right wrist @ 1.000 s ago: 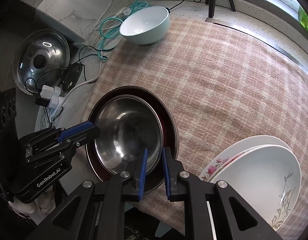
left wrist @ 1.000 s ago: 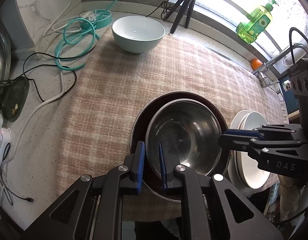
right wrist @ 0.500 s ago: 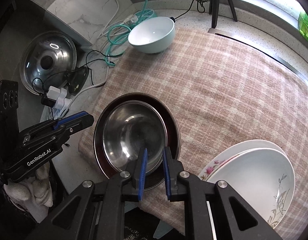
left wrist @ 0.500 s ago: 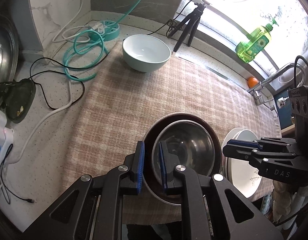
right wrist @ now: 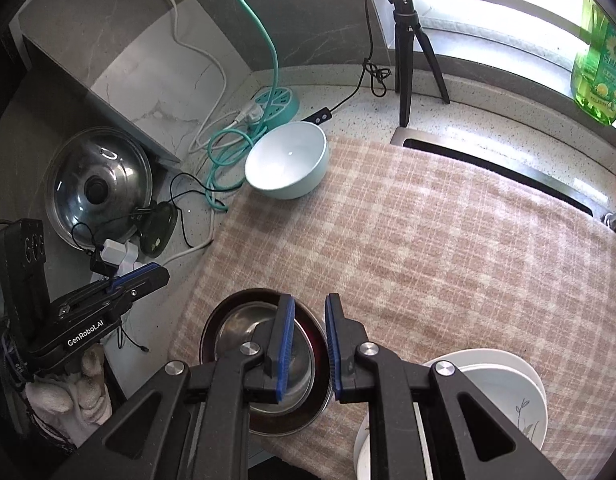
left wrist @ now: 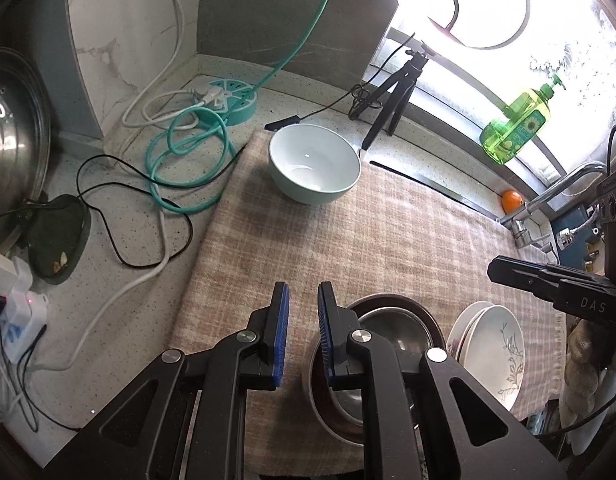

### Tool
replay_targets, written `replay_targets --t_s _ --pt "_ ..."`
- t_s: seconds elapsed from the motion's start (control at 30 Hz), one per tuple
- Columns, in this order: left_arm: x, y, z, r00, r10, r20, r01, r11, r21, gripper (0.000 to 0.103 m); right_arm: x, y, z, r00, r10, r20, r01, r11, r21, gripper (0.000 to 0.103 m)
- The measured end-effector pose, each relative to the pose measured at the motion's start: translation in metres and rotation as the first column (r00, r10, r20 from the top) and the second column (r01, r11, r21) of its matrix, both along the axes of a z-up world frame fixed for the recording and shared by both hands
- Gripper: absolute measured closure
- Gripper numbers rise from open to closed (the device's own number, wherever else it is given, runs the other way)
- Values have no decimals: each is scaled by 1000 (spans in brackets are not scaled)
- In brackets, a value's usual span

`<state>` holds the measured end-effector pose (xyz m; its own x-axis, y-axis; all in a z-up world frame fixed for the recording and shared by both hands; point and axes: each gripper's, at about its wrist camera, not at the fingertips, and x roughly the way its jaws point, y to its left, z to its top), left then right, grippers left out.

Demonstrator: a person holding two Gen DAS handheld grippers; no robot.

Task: Organize plates and bowls
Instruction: 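Open both tools and move them to the white ceramic bowl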

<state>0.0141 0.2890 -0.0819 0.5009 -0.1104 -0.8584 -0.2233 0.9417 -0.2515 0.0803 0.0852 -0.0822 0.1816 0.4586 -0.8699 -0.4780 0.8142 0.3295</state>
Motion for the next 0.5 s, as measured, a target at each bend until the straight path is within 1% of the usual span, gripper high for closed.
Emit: replay_targets --t_s 0.23,0.5 --pt "17 6 3 1000 -22 10 22 1000 7 90 20 3 13 1000 -22 16 22 1000 9 88" --pt "36 9 5 999 -41 19 41 999 3 90 39 9 18 999 -41 28 40 999 16 88"
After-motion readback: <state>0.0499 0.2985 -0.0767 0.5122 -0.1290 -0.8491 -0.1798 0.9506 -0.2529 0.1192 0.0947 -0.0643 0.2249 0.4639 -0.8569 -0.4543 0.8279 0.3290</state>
